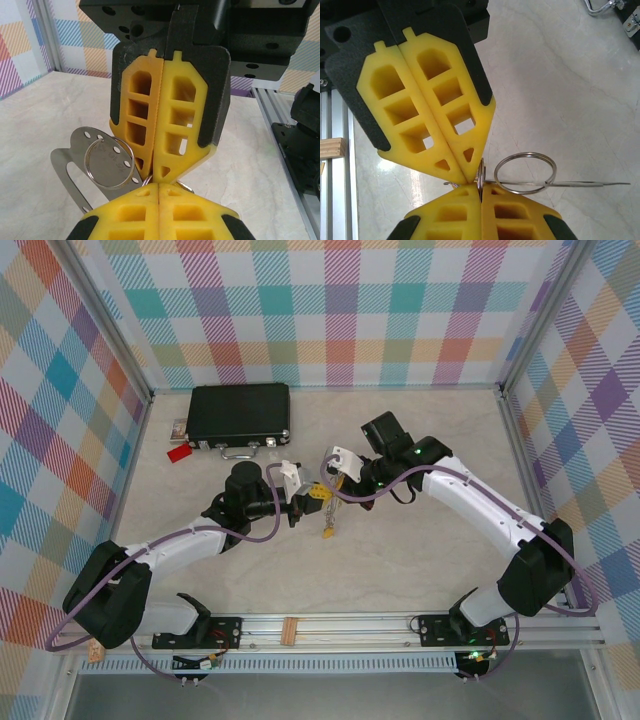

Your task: Put the keys on the keyring

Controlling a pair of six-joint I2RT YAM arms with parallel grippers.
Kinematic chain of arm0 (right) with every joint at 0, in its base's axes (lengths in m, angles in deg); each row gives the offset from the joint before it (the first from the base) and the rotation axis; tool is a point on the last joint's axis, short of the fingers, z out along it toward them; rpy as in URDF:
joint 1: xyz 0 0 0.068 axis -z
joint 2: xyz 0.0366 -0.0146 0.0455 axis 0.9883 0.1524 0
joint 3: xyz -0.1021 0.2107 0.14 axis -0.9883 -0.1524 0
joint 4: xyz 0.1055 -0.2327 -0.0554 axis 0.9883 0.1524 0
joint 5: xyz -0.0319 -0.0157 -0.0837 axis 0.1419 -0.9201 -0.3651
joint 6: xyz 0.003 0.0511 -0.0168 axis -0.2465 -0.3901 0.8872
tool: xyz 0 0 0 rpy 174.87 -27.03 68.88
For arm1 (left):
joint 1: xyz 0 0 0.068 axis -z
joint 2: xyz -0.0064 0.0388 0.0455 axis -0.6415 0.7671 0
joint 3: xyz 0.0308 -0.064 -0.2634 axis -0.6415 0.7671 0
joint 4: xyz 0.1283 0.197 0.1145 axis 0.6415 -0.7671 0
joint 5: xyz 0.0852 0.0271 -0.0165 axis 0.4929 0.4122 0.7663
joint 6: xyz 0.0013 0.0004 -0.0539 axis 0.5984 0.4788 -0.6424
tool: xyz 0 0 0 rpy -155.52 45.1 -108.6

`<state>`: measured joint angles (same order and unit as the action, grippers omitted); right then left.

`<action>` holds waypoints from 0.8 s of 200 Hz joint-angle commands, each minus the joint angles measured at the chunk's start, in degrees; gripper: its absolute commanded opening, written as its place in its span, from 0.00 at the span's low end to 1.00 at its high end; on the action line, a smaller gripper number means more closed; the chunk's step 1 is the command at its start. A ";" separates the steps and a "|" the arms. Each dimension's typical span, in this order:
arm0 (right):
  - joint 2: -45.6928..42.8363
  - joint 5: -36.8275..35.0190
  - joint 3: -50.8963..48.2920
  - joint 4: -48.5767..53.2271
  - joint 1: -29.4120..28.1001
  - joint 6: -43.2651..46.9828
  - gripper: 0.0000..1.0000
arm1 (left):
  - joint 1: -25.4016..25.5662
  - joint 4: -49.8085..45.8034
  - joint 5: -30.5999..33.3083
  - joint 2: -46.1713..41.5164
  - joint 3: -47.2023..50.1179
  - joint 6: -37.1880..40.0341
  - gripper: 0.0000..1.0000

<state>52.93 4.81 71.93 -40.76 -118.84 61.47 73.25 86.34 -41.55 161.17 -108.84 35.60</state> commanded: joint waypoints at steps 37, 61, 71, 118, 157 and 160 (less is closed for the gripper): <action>-1.20 -3.09 -0.03 -3.52 -0.88 -2.39 0.00 | 0.32 5.86 -1.59 -2.71 0.66 -1.45 0.00; -0.73 -4.22 0.47 -3.28 -0.51 -2.70 0.00 | 0.32 4.84 -2.92 -3.25 0.35 -1.76 0.00; -0.92 -4.00 0.30 -3.55 -0.49 -2.73 0.00 | 0.32 4.47 -2.04 -3.31 0.39 -1.39 0.00; -3.65 -1.77 -1.60 -5.35 -0.43 -1.86 0.00 | 0.06 5.58 6.93 -3.57 2.01 0.45 0.20; -5.67 -0.75 -3.82 -7.58 -0.50 -0.28 0.00 | -0.03 8.39 9.99 -3.76 3.91 2.66 0.30; -5.75 -0.75 -3.90 -7.65 -0.52 -0.19 0.00 | -0.03 8.68 10.00 -3.75 4.02 2.90 0.30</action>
<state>49.17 1.47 68.91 -45.72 -119.30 59.81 73.25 90.82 -33.86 158.79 -106.28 36.16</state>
